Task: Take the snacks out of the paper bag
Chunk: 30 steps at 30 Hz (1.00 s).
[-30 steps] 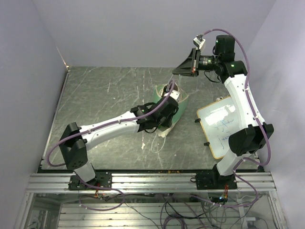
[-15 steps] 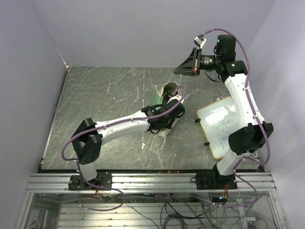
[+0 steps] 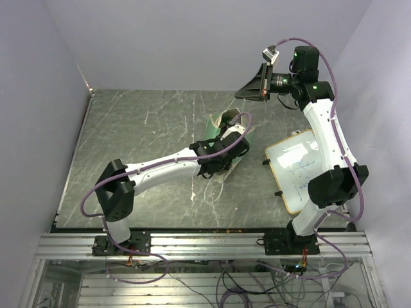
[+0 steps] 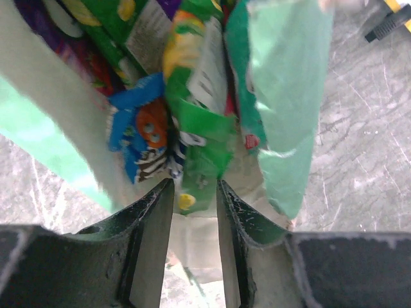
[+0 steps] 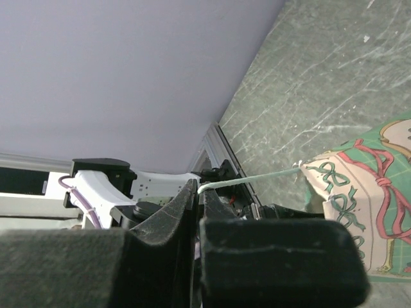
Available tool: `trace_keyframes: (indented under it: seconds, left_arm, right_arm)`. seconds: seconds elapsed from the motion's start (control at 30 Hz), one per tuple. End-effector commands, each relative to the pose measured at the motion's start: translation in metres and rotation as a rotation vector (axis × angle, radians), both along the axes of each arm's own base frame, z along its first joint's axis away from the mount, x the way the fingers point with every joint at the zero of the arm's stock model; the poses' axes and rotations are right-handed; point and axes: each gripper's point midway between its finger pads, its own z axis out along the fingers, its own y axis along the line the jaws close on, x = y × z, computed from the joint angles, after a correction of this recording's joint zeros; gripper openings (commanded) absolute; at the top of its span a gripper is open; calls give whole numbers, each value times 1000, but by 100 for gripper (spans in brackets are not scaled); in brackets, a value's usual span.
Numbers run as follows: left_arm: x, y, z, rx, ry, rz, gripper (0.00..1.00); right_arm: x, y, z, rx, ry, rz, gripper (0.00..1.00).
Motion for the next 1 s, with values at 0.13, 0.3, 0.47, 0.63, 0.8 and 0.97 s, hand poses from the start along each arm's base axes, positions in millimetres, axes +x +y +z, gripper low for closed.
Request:
trace_keyframes:
  seconds: [0.13, 0.3, 0.47, 0.63, 0.8, 0.97]
  left_arm:
    - [5, 8, 21, -17, -53, 56, 50]
    - [7, -1, 11, 0, -38, 31, 50]
    - [12, -12, 6, 9, -43, 4, 53]
    - [18, -21, -2, 24, -39, 0, 55]
    - [20, -28, -1, 28, -32, -14, 59]
    - [17, -29, 11, -30, -36, -13, 62]
  right_arm:
    - [-6, -3, 20, 44, -77, 40, 0]
    - [-7, -3, 21, 50, -78, 46, 0]
    - [-8, -4, 21, 51, -79, 50, 0]
    - [-9, -4, 20, 50, -78, 52, 0]
    - [-9, -5, 19, 49, -78, 53, 0]
    - [-10, -4, 20, 50, -80, 56, 0]
